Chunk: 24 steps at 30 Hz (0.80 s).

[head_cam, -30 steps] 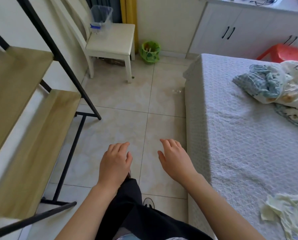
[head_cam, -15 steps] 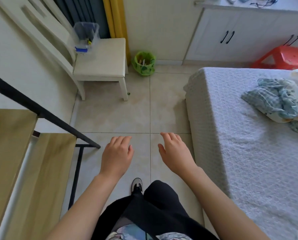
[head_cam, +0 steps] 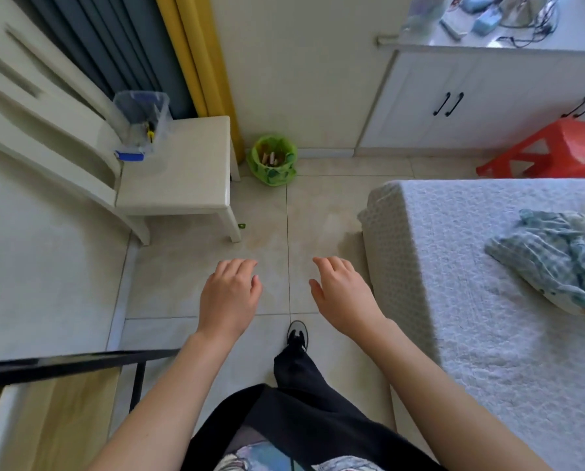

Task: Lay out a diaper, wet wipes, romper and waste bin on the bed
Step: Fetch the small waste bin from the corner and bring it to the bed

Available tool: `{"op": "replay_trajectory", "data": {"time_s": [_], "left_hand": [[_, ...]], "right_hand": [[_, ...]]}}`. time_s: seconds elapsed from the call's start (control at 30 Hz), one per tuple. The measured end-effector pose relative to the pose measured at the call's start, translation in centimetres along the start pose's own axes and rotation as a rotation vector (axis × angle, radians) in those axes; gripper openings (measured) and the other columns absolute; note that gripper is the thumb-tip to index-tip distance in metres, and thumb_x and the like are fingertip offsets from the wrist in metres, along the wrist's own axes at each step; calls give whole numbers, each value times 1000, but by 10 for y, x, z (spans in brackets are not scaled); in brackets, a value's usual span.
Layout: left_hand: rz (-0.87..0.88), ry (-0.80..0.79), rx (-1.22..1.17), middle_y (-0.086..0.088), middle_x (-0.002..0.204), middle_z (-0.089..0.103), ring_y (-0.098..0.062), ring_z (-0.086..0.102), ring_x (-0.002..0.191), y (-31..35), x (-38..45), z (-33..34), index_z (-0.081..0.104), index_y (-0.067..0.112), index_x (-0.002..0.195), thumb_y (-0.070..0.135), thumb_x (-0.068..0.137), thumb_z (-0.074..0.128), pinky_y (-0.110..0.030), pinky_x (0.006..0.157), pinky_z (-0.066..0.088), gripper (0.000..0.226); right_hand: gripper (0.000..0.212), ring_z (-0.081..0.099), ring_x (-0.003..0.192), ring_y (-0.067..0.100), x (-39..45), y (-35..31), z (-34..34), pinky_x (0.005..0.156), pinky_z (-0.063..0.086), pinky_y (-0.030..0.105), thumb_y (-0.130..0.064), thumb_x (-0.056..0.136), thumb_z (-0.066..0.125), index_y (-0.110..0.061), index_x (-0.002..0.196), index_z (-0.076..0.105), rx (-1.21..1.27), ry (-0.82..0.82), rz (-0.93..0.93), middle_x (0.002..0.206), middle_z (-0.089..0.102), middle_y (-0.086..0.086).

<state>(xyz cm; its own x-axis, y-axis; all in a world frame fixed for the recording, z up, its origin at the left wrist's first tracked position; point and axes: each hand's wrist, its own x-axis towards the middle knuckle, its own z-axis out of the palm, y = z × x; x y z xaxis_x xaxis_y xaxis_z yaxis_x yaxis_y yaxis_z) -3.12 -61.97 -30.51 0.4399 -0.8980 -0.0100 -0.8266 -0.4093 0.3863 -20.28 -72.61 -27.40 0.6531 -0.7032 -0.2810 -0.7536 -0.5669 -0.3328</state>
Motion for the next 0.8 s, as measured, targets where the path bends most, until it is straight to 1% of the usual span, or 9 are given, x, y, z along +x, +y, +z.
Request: {"op": "replay_trajectory", "data": {"time_s": [0.13, 0.27, 0.37, 0.47, 0.57, 0.8], "left_hand": [[-19, 13, -9, -8, 104, 71, -29, 62, 99, 7, 74, 1, 66, 5, 114, 12, 89, 60, -39, 78, 53, 27], [-38, 28, -22, -7, 104, 71, -29, 61, 98, 8, 139, 3, 67, 5, 112, 10, 88, 61, -39, 76, 52, 26], [-33, 21, -12, -7, 102, 71, -28, 62, 96, 3, 184, 7, 68, 6, 110, 11, 87, 61, -38, 77, 52, 24], [-43, 13, -10, -6, 99, 70, -29, 61, 94, -4, 231, 12, 69, 6, 108, 11, 87, 61, -38, 76, 53, 23], [-47, 8, -24, -6, 99, 70, -28, 60, 95, -15, 285, 16, 69, 7, 108, 11, 87, 61, -38, 76, 53, 23], [-77, -39, -19, -6, 100, 71, -28, 62, 94, -52, 415, 26, 69, 7, 110, 11, 86, 63, -37, 73, 53, 24]], "right_hand": [[42, 48, 122, 32, 73, 21, -31, 97, 44, 39, -26, 98, 46, -6, 135, 46, -27, -9, -48, 129, 57, 12], [38, 51, 116, 32, 140, 35, -55, 93, 46, 39, -27, 97, 47, -6, 129, 50, -46, -8, -59, 124, 58, 11], [41, 52, 116, 34, 187, 41, -68, 94, 46, 40, -26, 96, 49, -6, 132, 50, -29, -9, -74, 126, 58, 12], [42, 50, 118, 31, 234, 46, -78, 94, 44, 37, -27, 97, 47, -8, 134, 47, -48, -18, -85, 128, 57, 10], [39, 49, 118, 30, 287, 52, -86, 92, 43, 36, -28, 98, 45, -9, 132, 48, -61, -24, -73, 128, 56, 9], [40, 48, 121, 33, 428, 60, -100, 94, 46, 41, -26, 98, 45, -7, 133, 46, -20, -72, -14, 129, 55, 12]]}}
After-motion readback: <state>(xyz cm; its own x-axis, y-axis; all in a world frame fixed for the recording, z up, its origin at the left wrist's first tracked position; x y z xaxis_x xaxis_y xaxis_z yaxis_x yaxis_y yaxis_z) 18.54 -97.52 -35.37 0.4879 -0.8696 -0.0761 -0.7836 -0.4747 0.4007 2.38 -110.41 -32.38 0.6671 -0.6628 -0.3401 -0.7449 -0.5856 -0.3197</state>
